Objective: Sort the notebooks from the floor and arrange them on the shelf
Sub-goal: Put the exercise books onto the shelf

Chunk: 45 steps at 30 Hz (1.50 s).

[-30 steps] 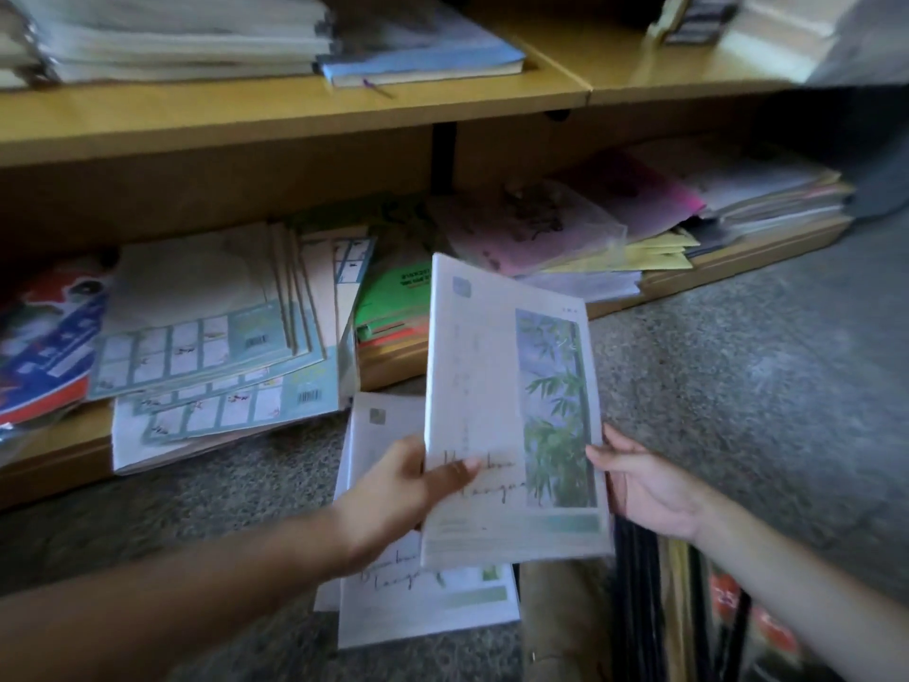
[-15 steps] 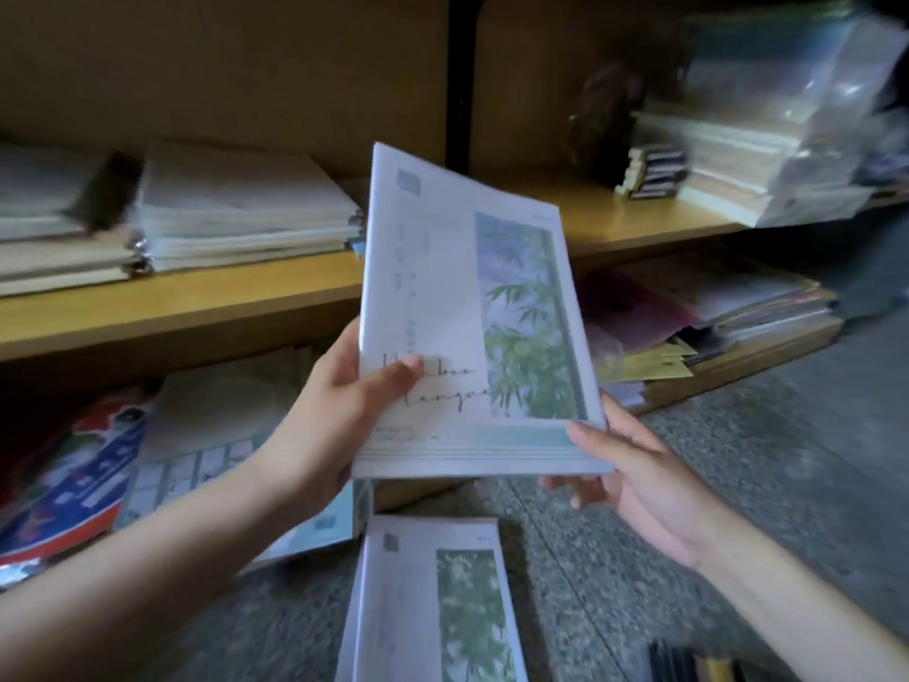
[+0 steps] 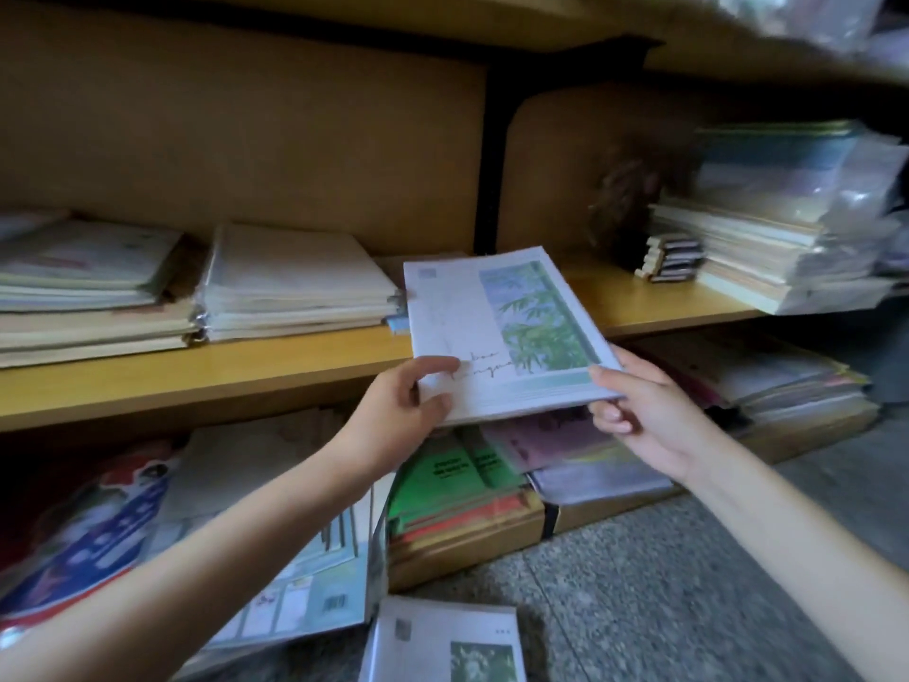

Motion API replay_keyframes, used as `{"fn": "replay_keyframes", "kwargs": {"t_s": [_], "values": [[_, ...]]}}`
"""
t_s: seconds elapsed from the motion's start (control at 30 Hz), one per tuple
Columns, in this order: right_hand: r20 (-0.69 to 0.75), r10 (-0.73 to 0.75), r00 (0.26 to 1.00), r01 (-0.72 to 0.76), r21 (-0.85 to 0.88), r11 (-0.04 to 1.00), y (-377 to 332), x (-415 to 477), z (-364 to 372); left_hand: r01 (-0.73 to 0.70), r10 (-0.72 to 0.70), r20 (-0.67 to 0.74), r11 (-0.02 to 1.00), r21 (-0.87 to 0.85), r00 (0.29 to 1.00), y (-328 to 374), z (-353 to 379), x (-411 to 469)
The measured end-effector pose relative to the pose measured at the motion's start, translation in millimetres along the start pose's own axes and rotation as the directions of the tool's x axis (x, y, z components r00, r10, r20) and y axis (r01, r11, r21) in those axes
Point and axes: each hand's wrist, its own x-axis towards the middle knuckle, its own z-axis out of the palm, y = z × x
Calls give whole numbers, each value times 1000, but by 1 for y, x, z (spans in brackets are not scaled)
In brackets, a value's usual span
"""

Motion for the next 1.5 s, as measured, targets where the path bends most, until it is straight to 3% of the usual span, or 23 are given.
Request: {"fn": "replay_keyframes", "kwargs": {"t_s": [0.13, 0.2, 0.27, 0.33, 0.4, 0.47, 0.63, 0.77, 0.87, 0.93, 1.03, 1.13, 1.23, 1.33, 1.43, 1.5], "values": [[-49, 43, 998, -42, 21, 999, -13, 24, 0, -129, 127, 25, 971, 199, 992, -4, -3, 3], [-67, 16, 998, -8, 109, 994, -19, 31, 2, -189, 197, 18, 902, 388, 980, -3, -5, 4], [-44, -34, 998, 41, 160, 986, -20, 37, 4, -182, 247, -21, 767, 615, 969, -4, -7, 6], [0, -78, 997, 77, 177, 981, -19, 42, 5, -188, 366, -39, 564, 804, 930, -6, -11, 11], [13, -99, 995, 96, 130, 987, -17, 49, 8, -217, 480, 9, 380, 899, 877, -10, -15, 21], [8, -112, 994, 111, 60, 992, -16, 56, 13, -227, 525, 42, 294, 928, 850, -12, -18, 34], [34, -85, 996, 88, -76, 993, -15, 81, 25, -145, 411, 9, 300, 943, 911, -17, -22, 56], [42, -69, 997, 77, -224, 972, -12, 96, 27, -70, 403, -77, 337, 939, 912, -15, -28, 66], [76, -65, 995, 89, -364, 927, -10, 98, 25, -24, 414, -152, 391, 920, 897, -14, -35, 71], [74, -61, 995, 91, -528, 845, -10, 101, 26, -12, 403, -171, 413, 911, 899, -13, -38, 74], [-26, -50, 998, 17, -710, 704, -17, 110, 36, -27, 428, -134, 350, 936, 894, -9, -38, 79], [-162, -65, 985, -71, -711, 700, -17, 114, 51, -144, 409, 45, 214, 966, 912, -6, -46, 90], [-263, -224, 938, -41, -729, 683, -5, 115, 62, -212, 323, 161, 130, 968, 933, 4, -62, 97], [-208, -373, 904, 21, -851, 525, 13, 101, 73, -230, 296, 186, 123, 965, 937, 6, -70, 99], [67, -592, 803, 250, -940, 233, 34, 88, 78, -227, 328, 176, 122, 966, 928, -1, -73, 99], [192, -612, 767, 336, -933, 129, 36, 85, 76, -213, 357, 164, 102, 972, 920, -4, -72, 98]]}}
